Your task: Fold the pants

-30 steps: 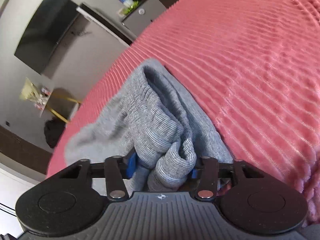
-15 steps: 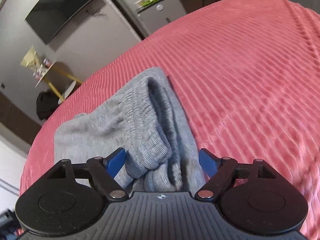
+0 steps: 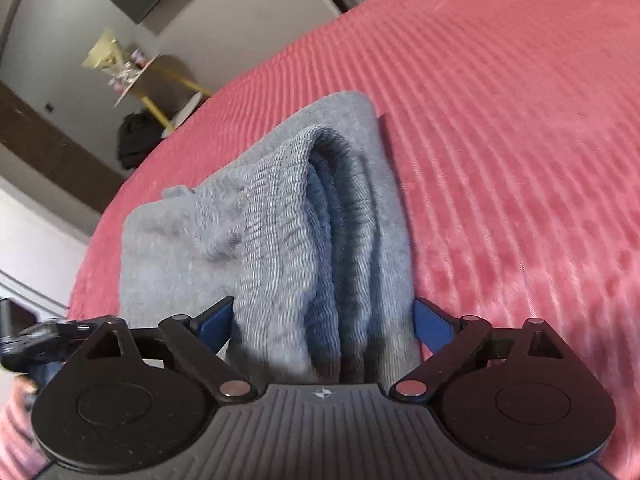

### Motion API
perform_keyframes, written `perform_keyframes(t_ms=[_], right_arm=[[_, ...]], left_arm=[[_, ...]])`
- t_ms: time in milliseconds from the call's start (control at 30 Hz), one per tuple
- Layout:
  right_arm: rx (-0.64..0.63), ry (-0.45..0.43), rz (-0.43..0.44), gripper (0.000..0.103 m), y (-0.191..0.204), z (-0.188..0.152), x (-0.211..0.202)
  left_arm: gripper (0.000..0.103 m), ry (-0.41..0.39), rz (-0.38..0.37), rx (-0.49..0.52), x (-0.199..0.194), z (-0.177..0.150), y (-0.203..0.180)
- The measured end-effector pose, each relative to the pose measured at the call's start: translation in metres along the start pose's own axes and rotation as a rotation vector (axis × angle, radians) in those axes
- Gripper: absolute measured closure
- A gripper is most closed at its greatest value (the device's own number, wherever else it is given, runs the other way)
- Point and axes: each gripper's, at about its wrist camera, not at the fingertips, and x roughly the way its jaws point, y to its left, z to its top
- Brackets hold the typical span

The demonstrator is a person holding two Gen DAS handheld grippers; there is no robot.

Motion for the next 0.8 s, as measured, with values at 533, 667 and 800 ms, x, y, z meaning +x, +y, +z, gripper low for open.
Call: perform_keyframes(t_ms=[533,667,800], right_arm=[[-0.017,0.025,0.122,0.038,0.001,0.017,0.017],[-0.019,0.078,0.119,0.023,0.006,0.022,0.031],[-0.006,0.08,0.069,0.019,0.019,0.025,0.04]], left_arm=[[0.053,-0.064,-0.165,0.031,0.012,0.014,0.008],[0.034,-0.081,-0.093,0.097,0.024,0.012,-0.006],[0.061,-0.114,-0.067,0.159,0.021,0.01,-0.025]])
